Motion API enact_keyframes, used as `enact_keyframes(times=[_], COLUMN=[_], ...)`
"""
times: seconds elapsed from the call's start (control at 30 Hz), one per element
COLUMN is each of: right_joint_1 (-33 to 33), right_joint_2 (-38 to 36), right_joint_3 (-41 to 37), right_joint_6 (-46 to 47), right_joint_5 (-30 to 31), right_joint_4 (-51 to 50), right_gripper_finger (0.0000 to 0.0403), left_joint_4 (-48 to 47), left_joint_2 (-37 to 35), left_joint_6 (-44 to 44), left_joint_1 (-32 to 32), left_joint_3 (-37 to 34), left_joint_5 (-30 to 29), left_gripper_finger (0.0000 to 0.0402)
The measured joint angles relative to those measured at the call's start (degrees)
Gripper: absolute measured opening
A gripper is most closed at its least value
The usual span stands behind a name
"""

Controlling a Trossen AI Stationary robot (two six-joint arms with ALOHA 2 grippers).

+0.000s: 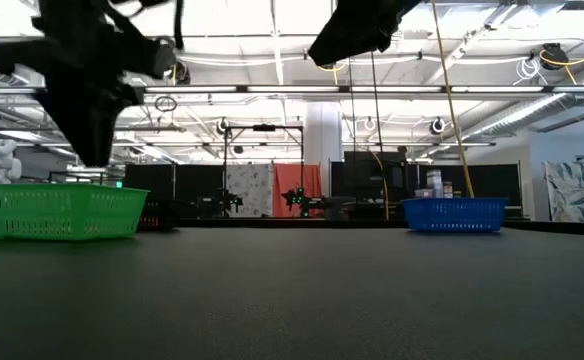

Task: Sort crayons
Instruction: Put the pink crayon into the green bin

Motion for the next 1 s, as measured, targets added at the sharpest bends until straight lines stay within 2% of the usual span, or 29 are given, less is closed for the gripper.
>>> enact_keyframes(times=[0.13, 0.4, 0.47, 0.63, 1.0], right_joint_1=[0.00, 0.00, 0.00, 0.22, 0.52], right_joint_2=[0.00, 0.00, 0.00, 0.00, 0.00], right_joint_3=[0.00, 0.00, 0.00, 0.00, 0.00], right_joint_6=[-0.17, 0.21, 1.91, 4.74, 6.51], right_joint_5=[0.00, 0.00, -0.02, -0.02, -0.04], right_joint_4=[-0.51, -0.39, -0.39, -0.36, -0.39], right_gripper_finger=[0.0139, 0.0139, 0.0139, 0.0139, 0.0139], left_joint_4=[1.30, 10.40, 11.98, 14.17, 14.95], left_joint_2=[-0.02, 1.50, 3.21, 9.63, 16.89], left_joint_6=[1.61, 1.92, 1.96, 3.43, 3.53], left_joint_1=[-5.34, -16.17, -17.71, -20.33, -27.12], left_joint_3=[1.60, 1.70, 1.70, 1.78, 7.93], left_joint_5=[3.55, 4.68, 4.99, 10.00, 10.27], left_gripper_finger=[0.0089, 0.0089, 0.0089, 0.0089, 0.0089])
